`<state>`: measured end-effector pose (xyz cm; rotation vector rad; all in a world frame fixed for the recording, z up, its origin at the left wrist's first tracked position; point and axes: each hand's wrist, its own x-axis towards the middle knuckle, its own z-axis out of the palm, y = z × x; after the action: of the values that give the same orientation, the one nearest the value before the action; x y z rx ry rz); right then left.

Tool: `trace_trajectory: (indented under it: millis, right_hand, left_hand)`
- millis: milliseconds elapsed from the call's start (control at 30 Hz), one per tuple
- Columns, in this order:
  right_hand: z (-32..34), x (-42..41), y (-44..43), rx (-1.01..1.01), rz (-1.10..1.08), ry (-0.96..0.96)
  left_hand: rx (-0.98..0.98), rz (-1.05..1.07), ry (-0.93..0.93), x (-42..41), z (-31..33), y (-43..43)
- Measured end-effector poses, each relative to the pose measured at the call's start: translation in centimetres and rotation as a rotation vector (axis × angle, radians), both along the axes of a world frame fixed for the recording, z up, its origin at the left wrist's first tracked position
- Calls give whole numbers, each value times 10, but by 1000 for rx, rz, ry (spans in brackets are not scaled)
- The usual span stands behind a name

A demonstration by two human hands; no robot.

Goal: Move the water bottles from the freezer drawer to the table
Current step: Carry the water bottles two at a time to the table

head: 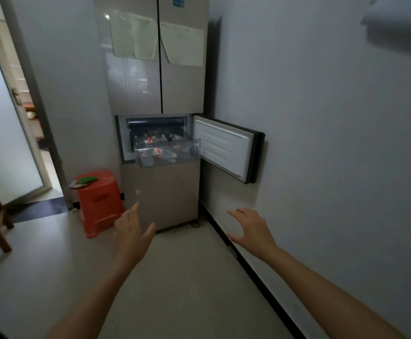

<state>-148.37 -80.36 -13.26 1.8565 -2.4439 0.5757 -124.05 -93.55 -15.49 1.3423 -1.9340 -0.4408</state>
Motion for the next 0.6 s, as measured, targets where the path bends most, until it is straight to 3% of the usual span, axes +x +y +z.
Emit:
trace_trajectory:
  millis: [600]
  right_hand:
    - [-4,-160,-230,-5,230,11]
  left_hand:
    - [-13,160,46,-139,9,-184]
